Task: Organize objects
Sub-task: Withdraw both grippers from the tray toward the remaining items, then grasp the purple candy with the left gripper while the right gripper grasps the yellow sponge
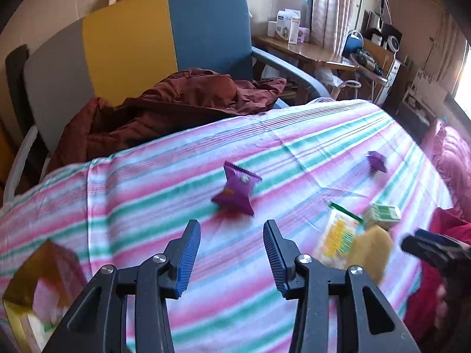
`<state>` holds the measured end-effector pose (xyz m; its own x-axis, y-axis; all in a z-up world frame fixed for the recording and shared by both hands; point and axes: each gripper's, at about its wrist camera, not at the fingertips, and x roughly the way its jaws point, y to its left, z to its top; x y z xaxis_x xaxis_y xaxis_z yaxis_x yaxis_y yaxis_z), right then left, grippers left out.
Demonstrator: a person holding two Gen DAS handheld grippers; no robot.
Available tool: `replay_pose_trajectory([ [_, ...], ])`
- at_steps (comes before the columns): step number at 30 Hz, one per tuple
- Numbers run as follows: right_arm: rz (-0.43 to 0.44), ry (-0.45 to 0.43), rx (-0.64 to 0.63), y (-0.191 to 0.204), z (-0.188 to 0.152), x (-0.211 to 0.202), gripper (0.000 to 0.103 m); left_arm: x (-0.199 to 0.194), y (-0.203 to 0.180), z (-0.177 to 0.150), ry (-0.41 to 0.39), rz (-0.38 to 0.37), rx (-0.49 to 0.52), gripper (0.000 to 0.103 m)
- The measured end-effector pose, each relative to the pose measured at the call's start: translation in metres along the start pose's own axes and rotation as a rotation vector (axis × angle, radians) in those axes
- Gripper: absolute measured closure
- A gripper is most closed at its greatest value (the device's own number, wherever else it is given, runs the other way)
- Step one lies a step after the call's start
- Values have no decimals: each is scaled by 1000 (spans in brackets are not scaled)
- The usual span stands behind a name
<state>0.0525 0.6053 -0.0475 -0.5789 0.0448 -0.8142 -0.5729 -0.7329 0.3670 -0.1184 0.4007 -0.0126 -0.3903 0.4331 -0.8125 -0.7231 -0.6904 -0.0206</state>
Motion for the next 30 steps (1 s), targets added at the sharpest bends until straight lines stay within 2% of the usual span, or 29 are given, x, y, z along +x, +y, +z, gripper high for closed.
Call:
replay_pose_trajectory([
  [7, 16, 39, -5, 2, -2, 6, 0, 49, -14, 23, 20, -13, 109, 57],
  [15, 14, 69, -8, 1, -1, 13, 0, 97, -17, 33, 64, -51, 154, 57],
  [18, 13, 72, -4, 1, 0, 16, 0, 112, -18, 34, 68, -41, 166, 57],
  [19, 13, 73, -4, 1, 0, 17, 0, 117, -17, 34, 69, -35, 158, 65],
  [20, 12, 74, -2, 1, 0, 18, 0, 120, -16, 34, 77, -27, 144, 68],
  [23, 40, 85, 24, -3, 0, 22, 0, 119, -11, 27, 75, -39, 84, 68],
  [27, 95, 102, 76, -8, 2, 28, 0, 106, -18, 8, 82, -21, 98, 68],
  [30, 101, 103, 90, -9, 1, 31, 0, 97, -21, -3, 104, -3, 87, 68],
])
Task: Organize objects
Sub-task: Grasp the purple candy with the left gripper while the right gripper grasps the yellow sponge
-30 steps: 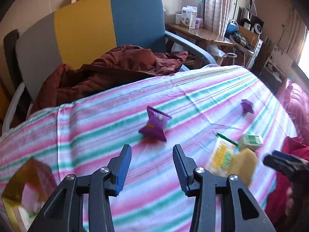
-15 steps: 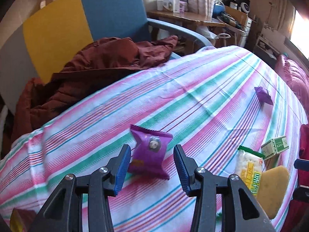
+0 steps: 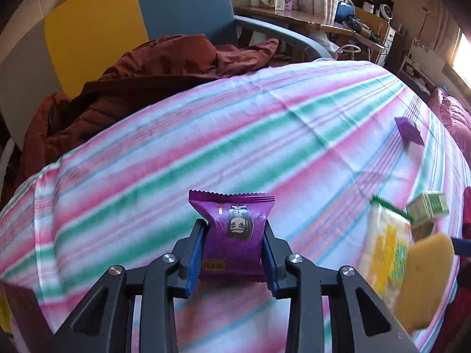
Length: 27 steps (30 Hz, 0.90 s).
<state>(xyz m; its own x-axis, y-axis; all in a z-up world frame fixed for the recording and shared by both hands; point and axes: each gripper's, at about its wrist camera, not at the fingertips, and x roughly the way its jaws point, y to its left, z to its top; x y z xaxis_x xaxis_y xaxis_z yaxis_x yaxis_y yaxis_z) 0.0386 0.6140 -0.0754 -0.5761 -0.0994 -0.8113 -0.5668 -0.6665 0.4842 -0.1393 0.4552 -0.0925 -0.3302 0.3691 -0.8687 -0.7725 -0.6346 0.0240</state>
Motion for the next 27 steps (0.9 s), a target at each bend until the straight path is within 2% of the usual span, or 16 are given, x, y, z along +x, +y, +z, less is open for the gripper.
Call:
replay_pose_trajectory([
  [6, 33, 23, 29, -2, 2, 14, 0, -18, -6, -32, 27, 2, -73, 68],
  [9, 0, 48, 13, -1, 2, 24, 7, -26, -11, -48, 29, 0, -92, 68],
  [12, -23, 56, -35, 6, -1, 29, 18, -36, -14, -65, 24, -6, -115, 68],
  [13, -26, 58, -68, 11, -2, 30, 32, -39, -16, -70, 22, -3, -118, 68],
  [14, -8, 65, -78, 13, -2, 31, 40, -42, -18, -74, 21, 2, -118, 68],
  [20, -46, 8, -199, 31, -4, 16, 45, -63, -24, -105, 6, -28, -153, 69],
  [27, 7, -96, -335, 52, -13, -18, 45, -87, -33, -148, -60, -31, -187, 69],
])
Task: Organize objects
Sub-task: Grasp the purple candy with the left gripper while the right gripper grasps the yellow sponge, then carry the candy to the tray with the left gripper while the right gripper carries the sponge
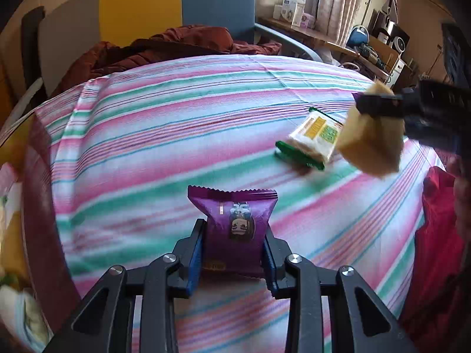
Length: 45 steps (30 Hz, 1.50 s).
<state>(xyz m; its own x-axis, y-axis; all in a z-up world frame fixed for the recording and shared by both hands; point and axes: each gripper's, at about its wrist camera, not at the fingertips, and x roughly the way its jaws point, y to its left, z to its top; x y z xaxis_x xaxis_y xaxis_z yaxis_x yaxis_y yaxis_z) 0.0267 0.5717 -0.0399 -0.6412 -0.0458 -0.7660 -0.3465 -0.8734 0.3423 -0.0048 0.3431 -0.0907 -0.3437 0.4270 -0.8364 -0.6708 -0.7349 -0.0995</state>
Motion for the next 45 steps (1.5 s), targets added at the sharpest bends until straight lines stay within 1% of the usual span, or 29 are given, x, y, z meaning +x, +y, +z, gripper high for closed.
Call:
replay_pose_trajectory([
  [5, 68, -2, -150, 38, -7, -2, 45, -6, 1, -13, -40, 10, -13, 69],
  [6, 59, 7, -186, 45, -9, 1, 45, -7, 1, -14, -46, 13, -11, 69],
  [9, 14, 50, -229, 52, -17, 12, 45, -6, 0, -15, -58, 20, -5, 69],
  [12, -6, 64, -232, 50, -20, 14, 45, -7, 2, -16, -70, 11, -14, 69],
  [16, -21, 76, -228, 48, -20, 18, 45, -5, 1, -16, -77, 19, -8, 69],
  [31, -32, 84, -240, 51, -22, 21, 45, -6, 3, -20, -87, 30, -8, 68],
  [37, -34, 76, -237, 51, -21, 20, 45, -14, 0, -21, -73, 70, -12, 69],
  [45, -24, 72, -250, 55, -23, 19, 45, -66, -6, -14, -207, 90, 21, 69],
])
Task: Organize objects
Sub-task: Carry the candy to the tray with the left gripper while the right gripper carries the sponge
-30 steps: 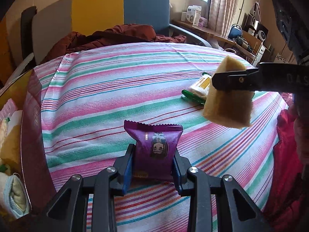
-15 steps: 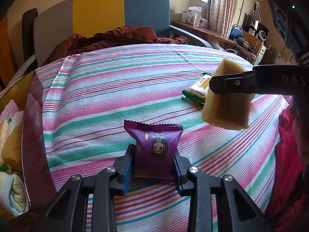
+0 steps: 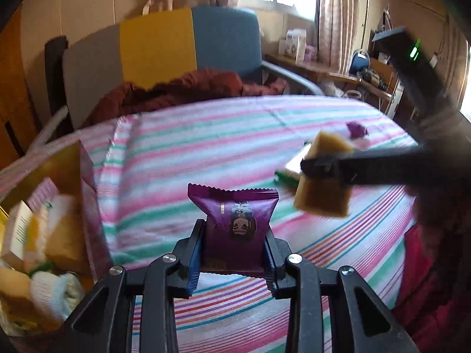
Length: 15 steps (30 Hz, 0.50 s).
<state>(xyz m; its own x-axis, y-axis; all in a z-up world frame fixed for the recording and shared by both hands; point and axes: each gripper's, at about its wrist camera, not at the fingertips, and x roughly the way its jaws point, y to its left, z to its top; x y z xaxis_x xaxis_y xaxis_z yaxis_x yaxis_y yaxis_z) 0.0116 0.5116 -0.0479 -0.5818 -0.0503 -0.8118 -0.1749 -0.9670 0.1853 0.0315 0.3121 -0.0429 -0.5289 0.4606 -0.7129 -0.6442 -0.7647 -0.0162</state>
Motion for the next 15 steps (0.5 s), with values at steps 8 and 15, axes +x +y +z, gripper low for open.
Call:
replay_pose_trajectory([
  [8, 10, 14, -34, 10, -4, 4, 45, -24, 10, 10, -43, 23, -13, 69],
  [15, 19, 35, -67, 20, -8, 10, 45, -38, 25, 8, -59, 52, -44, 69],
])
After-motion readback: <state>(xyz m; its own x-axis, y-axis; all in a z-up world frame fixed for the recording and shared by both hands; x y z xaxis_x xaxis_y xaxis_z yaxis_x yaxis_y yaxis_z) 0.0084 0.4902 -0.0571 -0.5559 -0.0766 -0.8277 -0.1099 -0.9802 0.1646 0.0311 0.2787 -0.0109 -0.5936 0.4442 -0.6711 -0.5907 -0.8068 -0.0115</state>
